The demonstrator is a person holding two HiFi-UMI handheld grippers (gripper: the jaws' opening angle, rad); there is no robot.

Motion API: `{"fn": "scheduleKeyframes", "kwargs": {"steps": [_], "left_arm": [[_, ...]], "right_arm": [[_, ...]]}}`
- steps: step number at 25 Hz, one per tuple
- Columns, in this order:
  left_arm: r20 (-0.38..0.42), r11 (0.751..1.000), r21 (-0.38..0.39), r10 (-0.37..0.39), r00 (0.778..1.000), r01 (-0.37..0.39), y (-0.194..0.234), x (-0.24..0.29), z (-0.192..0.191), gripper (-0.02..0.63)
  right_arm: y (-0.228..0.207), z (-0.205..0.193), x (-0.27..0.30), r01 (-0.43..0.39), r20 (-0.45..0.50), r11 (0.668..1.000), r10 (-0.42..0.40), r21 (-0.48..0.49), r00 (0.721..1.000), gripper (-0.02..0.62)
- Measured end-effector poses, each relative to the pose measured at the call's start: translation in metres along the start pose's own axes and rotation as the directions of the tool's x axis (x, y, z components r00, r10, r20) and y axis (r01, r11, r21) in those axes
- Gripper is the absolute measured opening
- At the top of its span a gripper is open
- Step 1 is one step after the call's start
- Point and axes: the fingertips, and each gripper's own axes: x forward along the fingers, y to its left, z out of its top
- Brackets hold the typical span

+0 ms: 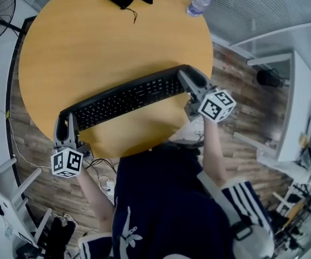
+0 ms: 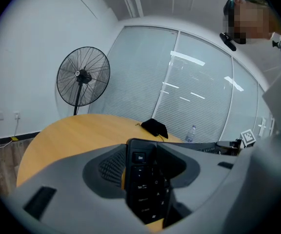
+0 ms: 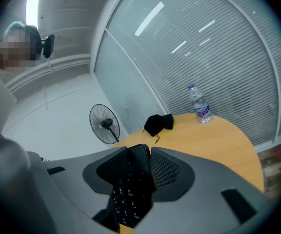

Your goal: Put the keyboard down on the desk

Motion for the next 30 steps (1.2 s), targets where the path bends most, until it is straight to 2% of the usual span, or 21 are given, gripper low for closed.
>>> {"fn": "scheduleKeyframes", "kwargs": {"steps": [11,30], "left_arm": [[-0.098,0.998,-0.052,0.032,0.995,-0.037,0.021,0.023,-0.037,0.193],[-0.153,0.997,-0.051,0.045,0.987,-0.054,0.029,0.033,-0.054,0.193]], "right_arm": [[-0.024,-0.029,0.03,0.031,-0.116,0.999,-0.027,0.034,0.993,0.14],[-0.04,-0.053,0.039,0.062,-0.181,0.996,-0.05,0.061,0.982,0.141]]}}
